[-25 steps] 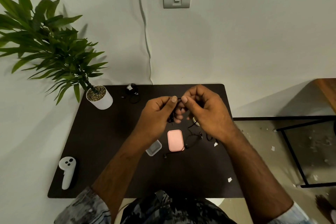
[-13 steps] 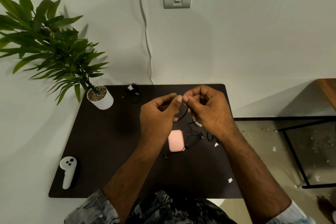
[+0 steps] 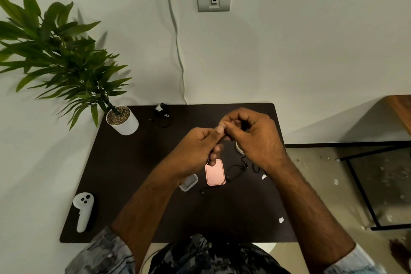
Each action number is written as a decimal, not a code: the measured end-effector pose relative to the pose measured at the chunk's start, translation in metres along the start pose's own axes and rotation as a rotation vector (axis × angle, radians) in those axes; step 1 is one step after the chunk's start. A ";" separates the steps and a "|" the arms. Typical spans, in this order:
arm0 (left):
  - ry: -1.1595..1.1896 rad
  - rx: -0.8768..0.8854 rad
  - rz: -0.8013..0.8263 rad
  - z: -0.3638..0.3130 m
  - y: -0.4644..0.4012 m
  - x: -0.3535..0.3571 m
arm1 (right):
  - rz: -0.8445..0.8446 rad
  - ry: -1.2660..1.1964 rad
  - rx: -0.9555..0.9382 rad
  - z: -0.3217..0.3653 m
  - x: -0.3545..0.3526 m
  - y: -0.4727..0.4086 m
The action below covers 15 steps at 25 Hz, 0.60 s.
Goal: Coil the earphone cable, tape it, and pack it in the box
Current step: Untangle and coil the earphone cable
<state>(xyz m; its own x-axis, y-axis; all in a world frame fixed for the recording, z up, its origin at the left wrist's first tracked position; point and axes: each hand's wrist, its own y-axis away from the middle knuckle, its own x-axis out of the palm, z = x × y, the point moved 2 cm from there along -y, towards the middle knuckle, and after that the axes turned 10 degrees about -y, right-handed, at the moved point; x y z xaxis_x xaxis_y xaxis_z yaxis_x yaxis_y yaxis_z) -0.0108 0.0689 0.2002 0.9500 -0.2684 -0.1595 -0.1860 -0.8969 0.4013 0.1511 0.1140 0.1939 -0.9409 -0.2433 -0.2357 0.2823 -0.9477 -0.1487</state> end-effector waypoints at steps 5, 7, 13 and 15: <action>0.148 0.017 -0.180 0.000 -0.002 -0.009 | 0.020 0.069 0.050 -0.010 -0.008 -0.001; 0.344 0.004 -0.357 -0.001 -0.003 -0.015 | -0.019 0.217 0.077 -0.020 -0.010 0.000; 0.371 0.044 -0.527 0.006 -0.007 -0.026 | 0.027 0.391 0.036 -0.020 0.013 0.014; 0.179 0.074 -0.563 0.009 -0.009 -0.022 | 0.146 0.469 -0.051 -0.014 0.022 0.015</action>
<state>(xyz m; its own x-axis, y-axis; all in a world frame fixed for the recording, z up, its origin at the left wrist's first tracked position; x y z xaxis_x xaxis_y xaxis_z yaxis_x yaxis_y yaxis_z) -0.0324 0.0799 0.1920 0.9337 0.3135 -0.1728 0.3481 -0.9078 0.2339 0.1370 0.0968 0.1729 -0.7085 -0.2428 -0.6626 0.4247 -0.8965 -0.1257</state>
